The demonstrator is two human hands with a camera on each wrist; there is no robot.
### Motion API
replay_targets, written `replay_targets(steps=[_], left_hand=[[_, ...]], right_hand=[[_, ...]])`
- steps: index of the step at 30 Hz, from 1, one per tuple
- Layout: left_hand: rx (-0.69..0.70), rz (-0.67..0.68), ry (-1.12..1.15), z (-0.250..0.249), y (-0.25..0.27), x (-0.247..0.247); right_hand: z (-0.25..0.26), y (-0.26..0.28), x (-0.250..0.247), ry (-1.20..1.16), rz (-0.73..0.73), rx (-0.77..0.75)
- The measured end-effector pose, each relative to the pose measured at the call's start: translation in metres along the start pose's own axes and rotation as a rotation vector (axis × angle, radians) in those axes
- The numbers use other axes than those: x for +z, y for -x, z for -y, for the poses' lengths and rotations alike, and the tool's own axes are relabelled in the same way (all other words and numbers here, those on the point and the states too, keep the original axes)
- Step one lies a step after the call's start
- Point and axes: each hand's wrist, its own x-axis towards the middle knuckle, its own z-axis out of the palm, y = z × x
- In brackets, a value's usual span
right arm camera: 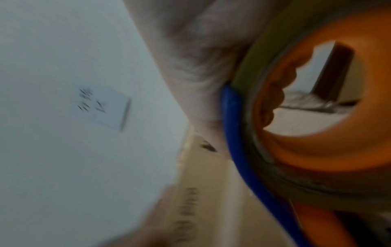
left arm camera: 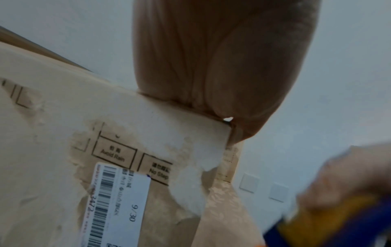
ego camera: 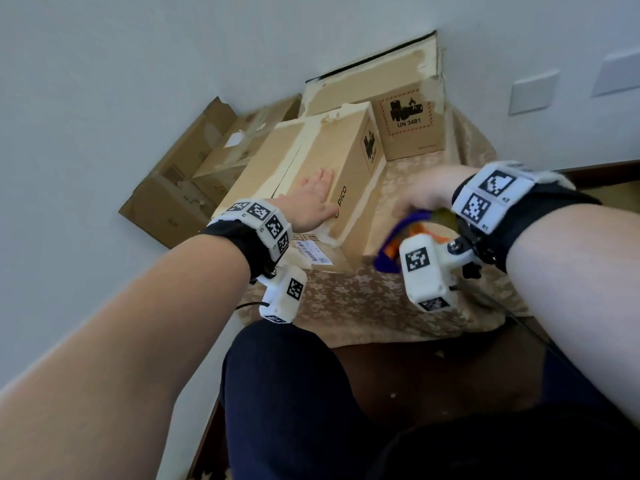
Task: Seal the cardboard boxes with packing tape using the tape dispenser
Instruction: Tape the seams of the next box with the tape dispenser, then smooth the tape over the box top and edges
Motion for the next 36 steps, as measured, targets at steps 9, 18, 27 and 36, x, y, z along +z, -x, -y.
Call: replay_targets(steps=[9,18,27,36], left_hand=[[-0.017,-0.036,0.031,-0.002,-0.006,0.002],[-0.058,-0.08,0.064,-0.009,-0.006,0.004],[0.155,0.06,0.075,0.012,0.015,-0.02],[0.307,-0.147,-0.041,0.058,0.026,-0.004]], right_hand=[[-0.014,-0.016,0.009,0.076,-0.108,0.05],[0.009,-0.019,-0.01,-0.292,-0.602,0.077],[0.07,-0.029,-0.016,0.057,-0.697,-0.319],[0.106,-0.069,0.01,0.261,-0.566,-0.438]])
